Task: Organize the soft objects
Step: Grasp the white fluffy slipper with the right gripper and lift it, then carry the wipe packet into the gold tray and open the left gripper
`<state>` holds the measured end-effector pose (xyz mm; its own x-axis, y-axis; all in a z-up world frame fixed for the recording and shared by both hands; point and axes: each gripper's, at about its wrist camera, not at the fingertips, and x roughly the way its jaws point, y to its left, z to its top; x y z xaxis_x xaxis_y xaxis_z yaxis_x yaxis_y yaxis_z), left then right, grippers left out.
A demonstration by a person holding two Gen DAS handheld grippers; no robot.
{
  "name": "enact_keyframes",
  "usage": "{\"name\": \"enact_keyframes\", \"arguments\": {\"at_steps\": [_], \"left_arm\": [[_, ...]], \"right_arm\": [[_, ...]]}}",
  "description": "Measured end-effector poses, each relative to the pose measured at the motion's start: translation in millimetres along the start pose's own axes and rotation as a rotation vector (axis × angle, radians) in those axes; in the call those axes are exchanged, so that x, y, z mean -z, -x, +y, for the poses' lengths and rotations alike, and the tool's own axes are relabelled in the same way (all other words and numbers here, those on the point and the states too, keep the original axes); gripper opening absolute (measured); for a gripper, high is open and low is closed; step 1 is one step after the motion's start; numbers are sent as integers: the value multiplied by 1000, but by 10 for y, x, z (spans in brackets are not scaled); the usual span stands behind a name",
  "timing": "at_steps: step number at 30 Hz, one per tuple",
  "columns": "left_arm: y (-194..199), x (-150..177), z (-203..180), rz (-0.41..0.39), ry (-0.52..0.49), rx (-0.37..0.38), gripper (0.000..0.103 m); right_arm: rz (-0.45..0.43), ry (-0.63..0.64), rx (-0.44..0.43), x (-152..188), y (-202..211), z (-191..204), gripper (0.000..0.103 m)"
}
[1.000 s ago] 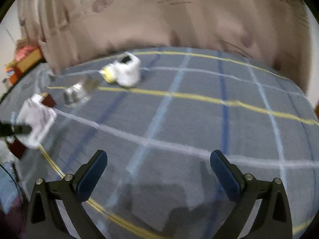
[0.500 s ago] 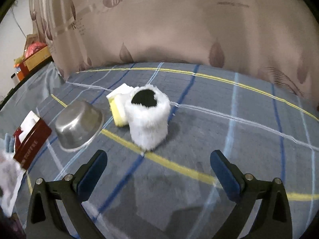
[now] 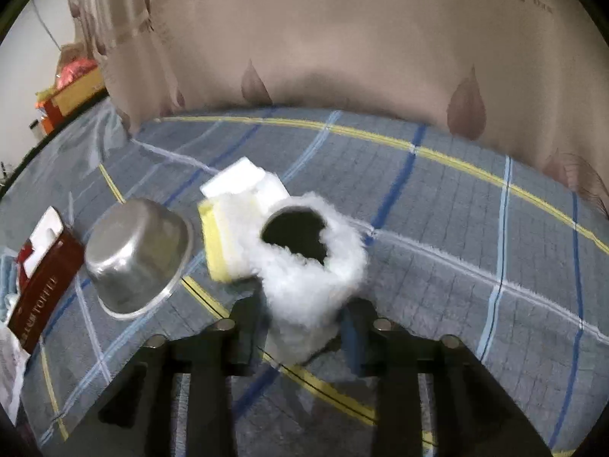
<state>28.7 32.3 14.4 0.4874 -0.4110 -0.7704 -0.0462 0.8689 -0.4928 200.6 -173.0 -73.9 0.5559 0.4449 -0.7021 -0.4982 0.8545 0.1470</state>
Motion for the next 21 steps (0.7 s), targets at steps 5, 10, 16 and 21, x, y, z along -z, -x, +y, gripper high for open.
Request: {"name": "enact_keyframes", "arguments": {"at_steps": [5,10,16,21], "left_arm": [[91,31,1,-6,1,3,6],[301,111,26,-38,7,1,6],[641,262,196,-77,24,-38,6],[969,365,490,-119,70,-89,6]], "right_arm": [[-28,-36,-36,193,339,110,29],[-83,-84,-88,650,889,454,29],[-100,-93,-82,1191,1249,938,29],[-93,-122,-70,1343,1290,1002,29]]}}
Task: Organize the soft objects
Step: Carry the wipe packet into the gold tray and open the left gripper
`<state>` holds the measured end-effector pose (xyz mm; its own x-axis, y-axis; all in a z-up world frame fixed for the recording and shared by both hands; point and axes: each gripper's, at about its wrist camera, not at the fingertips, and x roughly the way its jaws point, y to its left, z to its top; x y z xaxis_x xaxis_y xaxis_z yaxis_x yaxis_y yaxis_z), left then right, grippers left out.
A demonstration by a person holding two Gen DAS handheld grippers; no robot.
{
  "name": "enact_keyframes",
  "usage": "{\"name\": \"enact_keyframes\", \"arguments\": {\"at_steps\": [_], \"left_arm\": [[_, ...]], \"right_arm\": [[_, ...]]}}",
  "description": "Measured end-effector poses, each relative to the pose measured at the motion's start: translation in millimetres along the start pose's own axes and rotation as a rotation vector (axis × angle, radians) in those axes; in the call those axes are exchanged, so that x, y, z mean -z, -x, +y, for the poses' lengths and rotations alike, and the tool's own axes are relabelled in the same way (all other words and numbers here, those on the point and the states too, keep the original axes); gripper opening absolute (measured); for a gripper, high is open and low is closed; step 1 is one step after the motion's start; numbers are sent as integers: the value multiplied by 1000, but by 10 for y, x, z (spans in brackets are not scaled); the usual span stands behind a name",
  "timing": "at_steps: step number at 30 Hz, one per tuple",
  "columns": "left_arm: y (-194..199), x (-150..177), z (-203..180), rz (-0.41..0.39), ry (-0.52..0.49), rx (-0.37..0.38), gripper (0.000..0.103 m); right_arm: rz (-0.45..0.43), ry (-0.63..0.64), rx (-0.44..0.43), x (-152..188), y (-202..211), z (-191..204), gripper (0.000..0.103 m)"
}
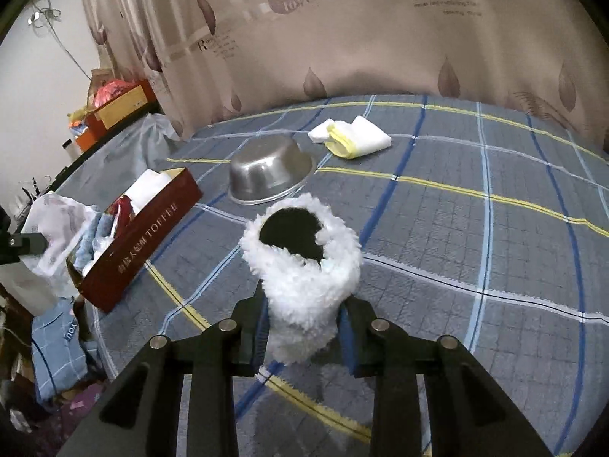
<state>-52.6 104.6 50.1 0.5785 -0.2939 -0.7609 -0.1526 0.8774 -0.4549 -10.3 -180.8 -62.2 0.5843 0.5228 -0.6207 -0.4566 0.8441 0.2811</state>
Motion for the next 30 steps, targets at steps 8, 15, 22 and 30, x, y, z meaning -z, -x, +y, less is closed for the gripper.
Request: {"name": "enact_keyframes", "arguments": {"at_steps": [8,15,22,30], "left_arm": [[122,-185,433,-43,7,-56,6],[-230,-391,595,-33,-57,-103,7],[-558,-456,763,-4,-44,-120,7],[-529,-368,728,-48,-78,-194,48]], "right_arm": [[14,16,38,53,-53,43,29],[21,0,47,58,-76,9,29],[38,13,54,59,-118,33,29],[47,17,53,65,-139,34,29]]}}
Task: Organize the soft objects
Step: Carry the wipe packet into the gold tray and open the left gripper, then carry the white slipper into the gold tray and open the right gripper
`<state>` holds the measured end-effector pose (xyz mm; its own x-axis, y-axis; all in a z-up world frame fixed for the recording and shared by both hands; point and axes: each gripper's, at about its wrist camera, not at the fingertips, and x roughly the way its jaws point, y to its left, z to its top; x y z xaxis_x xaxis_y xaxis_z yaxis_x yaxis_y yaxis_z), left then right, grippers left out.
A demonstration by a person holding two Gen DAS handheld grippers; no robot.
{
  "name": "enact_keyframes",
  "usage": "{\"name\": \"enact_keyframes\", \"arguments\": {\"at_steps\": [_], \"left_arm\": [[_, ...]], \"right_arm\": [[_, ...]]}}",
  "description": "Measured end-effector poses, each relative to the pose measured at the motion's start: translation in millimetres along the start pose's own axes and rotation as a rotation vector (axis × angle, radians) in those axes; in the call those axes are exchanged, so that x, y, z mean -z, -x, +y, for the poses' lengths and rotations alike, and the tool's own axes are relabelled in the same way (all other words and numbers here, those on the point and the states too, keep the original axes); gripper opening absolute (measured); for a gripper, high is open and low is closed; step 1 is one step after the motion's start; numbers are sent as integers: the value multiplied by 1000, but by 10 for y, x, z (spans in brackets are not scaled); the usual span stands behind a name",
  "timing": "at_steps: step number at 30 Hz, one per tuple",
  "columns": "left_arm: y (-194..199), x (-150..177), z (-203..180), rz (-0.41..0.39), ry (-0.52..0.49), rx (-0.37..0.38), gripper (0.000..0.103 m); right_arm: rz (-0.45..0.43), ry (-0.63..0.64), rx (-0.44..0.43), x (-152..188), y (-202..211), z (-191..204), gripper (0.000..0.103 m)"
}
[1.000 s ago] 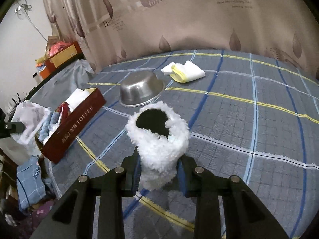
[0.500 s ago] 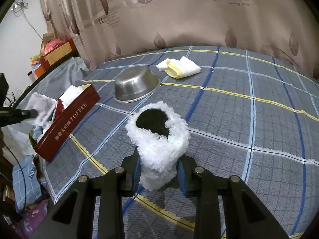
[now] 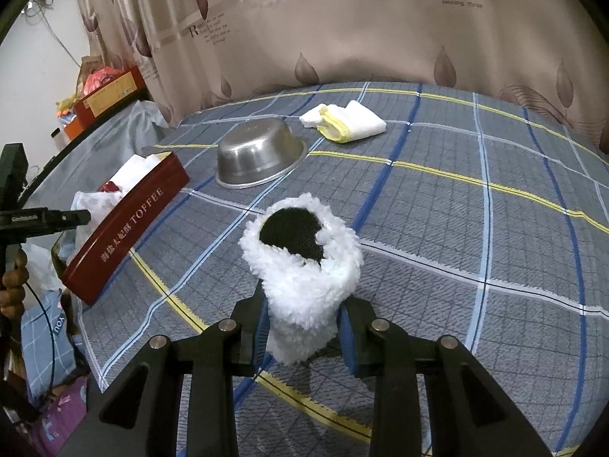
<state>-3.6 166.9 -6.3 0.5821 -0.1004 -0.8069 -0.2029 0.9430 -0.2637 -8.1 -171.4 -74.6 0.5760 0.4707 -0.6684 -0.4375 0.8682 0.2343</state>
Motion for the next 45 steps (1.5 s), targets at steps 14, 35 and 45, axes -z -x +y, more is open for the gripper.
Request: {"name": "enact_keyframes", "arguments": {"at_steps": [14,35,45], "left_arm": [[681,406,-151,-144,-18,-57,53],[880,684,403,-223,121,-285,53],[906,625,470,-218,98,-348,57]], "right_arm": [[23,-14,-16,-31,-3,-11,29],[74,192,-352,-982,-287,2036,29],[216,188,-410,-1248,-984,2754,30]]}}
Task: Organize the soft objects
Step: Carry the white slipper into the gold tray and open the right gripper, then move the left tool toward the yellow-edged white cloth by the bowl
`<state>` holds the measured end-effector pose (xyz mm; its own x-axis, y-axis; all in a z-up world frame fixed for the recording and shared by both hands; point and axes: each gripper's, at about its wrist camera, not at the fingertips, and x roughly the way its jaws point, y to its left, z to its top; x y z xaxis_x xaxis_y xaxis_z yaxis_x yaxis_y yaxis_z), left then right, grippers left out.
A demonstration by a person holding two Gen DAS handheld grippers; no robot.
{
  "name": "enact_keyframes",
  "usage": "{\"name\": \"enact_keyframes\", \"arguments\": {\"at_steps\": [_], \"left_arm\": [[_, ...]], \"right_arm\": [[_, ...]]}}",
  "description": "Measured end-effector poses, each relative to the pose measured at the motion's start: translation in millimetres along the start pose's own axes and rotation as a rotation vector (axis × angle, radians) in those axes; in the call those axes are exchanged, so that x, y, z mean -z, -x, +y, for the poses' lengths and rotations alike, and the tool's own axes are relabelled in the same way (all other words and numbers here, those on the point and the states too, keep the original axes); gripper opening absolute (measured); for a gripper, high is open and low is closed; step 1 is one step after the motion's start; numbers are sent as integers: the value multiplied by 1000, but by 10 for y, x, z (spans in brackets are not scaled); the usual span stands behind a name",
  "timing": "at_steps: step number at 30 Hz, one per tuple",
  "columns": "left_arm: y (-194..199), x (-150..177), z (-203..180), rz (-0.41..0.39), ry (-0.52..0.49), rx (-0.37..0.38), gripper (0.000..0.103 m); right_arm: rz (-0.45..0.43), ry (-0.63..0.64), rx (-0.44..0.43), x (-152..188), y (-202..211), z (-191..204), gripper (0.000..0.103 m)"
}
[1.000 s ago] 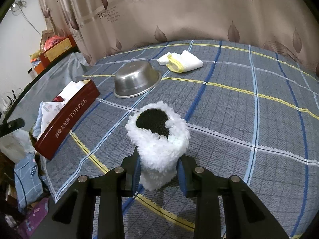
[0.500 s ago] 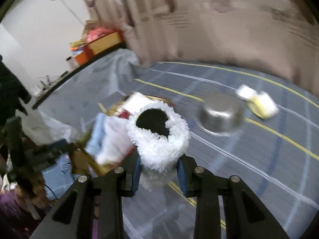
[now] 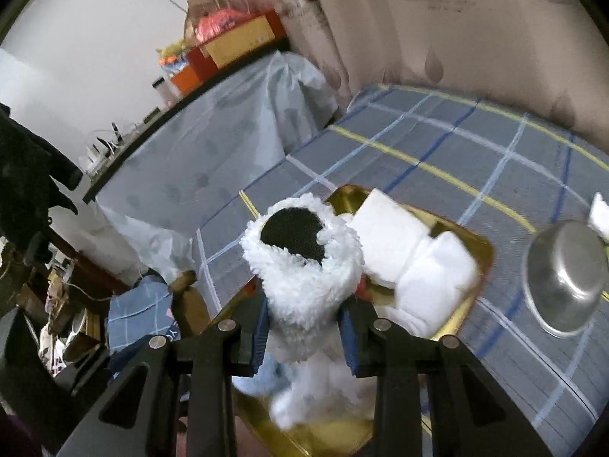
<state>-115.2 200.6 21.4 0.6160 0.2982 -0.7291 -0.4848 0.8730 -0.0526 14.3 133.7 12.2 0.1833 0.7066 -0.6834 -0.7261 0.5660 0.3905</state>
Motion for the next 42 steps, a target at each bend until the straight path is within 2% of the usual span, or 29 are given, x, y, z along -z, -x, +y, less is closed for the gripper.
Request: {"name": "enact_keyframes", "arguments": {"at_steps": [8,14,18,21,24,29,32,37,40,42], "left_arm": [[-83,-14,53,37,15,5,57],[-141,-7,80,61,24,8,57],[-178,4,68,81,19,1,57],[-197,7,66,90,14,-9,57],[-210,7,72,93,14,-16,57],[-233,11,90,105,17,-18,57],[-238,15,96,108,15,-22,57],[-238,26,75,108,-2,-31,57],[-226,34,47,106,-15,-40,57],[-218,33,36,103,-21,-45,57]], "right_arm": [[90,-22,17,-132,-495,-14,30],[172,-24,33,-103,-747,-9,31],[189,-31,28,-73,-814,-28,32],[181,-24,28,-80,-797,-27,37],[157,-6,38,-92,-739,8,49],[117,20,60,-83,-603,70,54],[77,22,68,-43,-455,81,71],[-52,-21,43,69,-23,-21,71],[-130,-46,79,248,309,-177,72],[-166,-52,143,414,527,-336,77]]}}
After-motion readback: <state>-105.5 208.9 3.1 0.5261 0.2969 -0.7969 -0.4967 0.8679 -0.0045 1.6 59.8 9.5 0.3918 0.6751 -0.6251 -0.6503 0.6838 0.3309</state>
